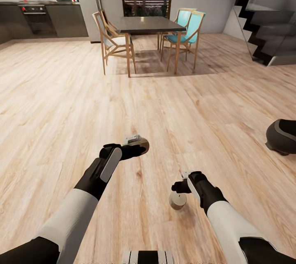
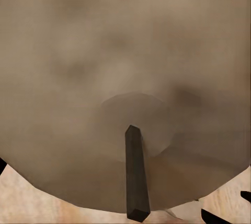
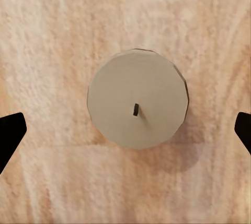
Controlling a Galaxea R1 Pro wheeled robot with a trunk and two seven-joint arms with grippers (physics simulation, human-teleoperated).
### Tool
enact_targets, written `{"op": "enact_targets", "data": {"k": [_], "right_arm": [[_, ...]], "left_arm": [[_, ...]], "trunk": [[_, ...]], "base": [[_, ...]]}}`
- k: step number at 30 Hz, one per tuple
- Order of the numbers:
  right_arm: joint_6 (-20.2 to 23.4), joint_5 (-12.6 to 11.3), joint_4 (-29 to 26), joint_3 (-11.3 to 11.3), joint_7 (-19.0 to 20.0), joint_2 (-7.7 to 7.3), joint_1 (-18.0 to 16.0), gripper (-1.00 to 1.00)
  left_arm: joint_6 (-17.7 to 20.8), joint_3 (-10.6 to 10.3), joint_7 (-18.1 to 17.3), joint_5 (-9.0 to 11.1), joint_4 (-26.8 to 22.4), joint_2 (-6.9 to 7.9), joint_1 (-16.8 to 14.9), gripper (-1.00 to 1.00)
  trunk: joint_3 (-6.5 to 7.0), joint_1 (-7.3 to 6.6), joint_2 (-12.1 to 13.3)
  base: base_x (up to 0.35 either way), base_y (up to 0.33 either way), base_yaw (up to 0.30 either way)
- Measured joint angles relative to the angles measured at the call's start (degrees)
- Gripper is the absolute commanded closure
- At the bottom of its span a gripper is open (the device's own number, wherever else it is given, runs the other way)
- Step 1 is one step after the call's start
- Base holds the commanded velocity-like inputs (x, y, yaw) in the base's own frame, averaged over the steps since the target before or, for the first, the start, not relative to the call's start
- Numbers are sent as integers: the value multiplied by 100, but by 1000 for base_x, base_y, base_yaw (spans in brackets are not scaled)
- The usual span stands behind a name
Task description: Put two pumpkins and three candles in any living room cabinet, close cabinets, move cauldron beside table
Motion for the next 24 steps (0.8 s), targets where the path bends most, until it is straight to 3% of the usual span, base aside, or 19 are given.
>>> {"op": "enact_targets", "data": {"k": [9,14,24], "right_arm": [[1,0,0,0,4,0,0,-100],[1,0,0,0,4,0,0,-100],[0,0,0,0,4,0,0,-100]], "left_arm": [[0,0,0,0,0,0,0,100],[-2,0,0,3,-1,0,-1,100],[-1,0,8,-1,-1,0,-1,100]], "trunk": [[-200,23,-12],[-200,23,-13],[-200,21,-13]], "base": [[0,0,0],[16,0,0],[243,0,0]]}}
